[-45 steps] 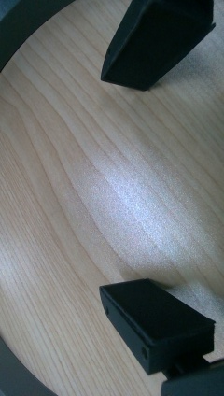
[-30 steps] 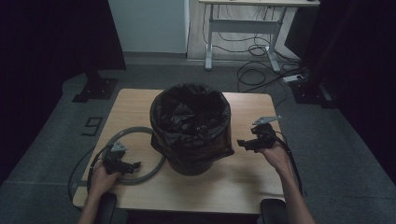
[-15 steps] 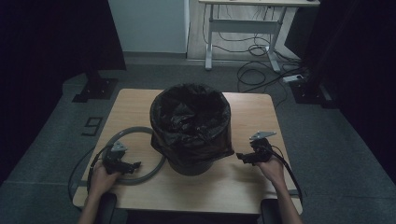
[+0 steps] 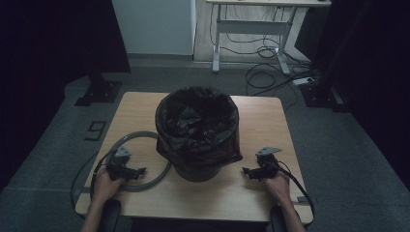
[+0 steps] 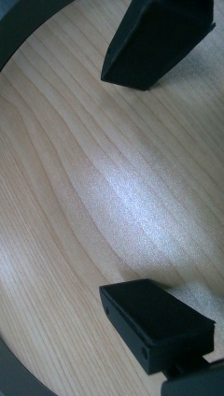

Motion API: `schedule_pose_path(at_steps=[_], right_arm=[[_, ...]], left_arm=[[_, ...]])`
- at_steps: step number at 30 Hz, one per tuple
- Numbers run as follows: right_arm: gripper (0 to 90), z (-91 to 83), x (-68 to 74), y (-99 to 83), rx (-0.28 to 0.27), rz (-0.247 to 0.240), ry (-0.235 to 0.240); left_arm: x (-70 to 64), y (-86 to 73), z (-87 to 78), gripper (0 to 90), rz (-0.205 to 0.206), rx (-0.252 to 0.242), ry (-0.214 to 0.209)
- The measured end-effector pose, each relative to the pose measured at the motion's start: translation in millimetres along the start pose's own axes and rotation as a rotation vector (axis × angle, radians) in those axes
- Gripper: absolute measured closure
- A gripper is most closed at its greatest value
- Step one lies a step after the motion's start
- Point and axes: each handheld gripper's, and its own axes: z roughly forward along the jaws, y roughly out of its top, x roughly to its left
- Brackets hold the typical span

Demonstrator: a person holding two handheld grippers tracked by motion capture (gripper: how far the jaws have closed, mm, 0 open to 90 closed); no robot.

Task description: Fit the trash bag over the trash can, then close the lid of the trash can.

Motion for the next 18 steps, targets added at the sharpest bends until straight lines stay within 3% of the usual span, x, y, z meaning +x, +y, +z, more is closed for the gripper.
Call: schedule_pose_path(at_steps=[5,18], right_arm=[[11.8,-0.3,-0.9,-5.6,-0.041,-0.008,0.000],[11.8,-0.5,-0.8,-6.5,-0.045,-0.011,-0.002]], left_arm=[[2.9,-0.4,-1.0,0.5,-0.010,-0.010,-0.023],[10.6,3.5,-12.6,0.2,-0.024,-0.058,0.014]])
